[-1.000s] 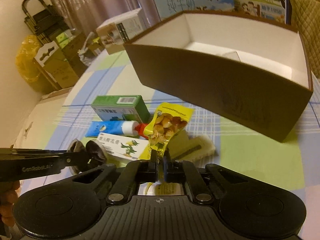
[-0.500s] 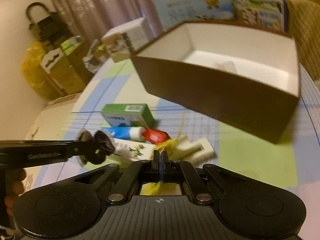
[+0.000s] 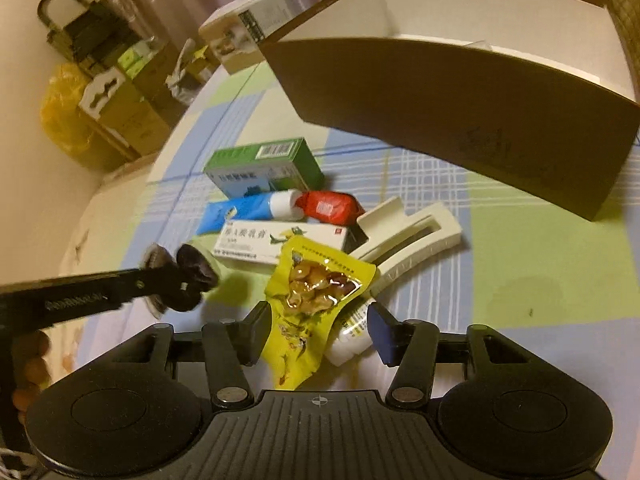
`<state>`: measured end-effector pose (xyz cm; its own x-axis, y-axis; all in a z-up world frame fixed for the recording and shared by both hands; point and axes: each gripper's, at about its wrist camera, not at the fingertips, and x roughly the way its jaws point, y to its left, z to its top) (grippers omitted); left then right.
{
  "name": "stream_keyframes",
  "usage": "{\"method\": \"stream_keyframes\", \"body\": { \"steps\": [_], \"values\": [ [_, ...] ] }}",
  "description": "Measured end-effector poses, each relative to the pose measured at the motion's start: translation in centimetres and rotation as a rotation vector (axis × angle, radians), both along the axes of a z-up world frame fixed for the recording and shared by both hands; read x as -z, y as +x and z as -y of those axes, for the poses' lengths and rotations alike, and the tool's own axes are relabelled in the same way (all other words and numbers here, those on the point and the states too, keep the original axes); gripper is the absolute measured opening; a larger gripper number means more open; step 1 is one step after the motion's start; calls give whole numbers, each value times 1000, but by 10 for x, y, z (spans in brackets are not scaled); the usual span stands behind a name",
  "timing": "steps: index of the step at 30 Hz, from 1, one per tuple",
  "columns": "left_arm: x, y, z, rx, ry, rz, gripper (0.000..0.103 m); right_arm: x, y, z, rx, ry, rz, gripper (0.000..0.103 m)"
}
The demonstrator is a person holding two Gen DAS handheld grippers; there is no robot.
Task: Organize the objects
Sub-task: 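Lift the yellow packet with the right tool while the left holds the scrunchie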
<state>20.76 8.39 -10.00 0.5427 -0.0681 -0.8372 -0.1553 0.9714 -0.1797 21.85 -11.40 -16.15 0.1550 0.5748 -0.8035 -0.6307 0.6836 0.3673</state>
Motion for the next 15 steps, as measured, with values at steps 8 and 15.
{"method": "stream_keyframes", "body": {
  "steps": [8, 15],
  "values": [
    [11, -14, -22, -58, -1, -32, 14, 10, 1, -18, -30, 47, 48, 50],
    [13, -18, -29, -68, -12, -29, 14, 26, -12, -39, -73, 16, 8, 50]
  ]
}}
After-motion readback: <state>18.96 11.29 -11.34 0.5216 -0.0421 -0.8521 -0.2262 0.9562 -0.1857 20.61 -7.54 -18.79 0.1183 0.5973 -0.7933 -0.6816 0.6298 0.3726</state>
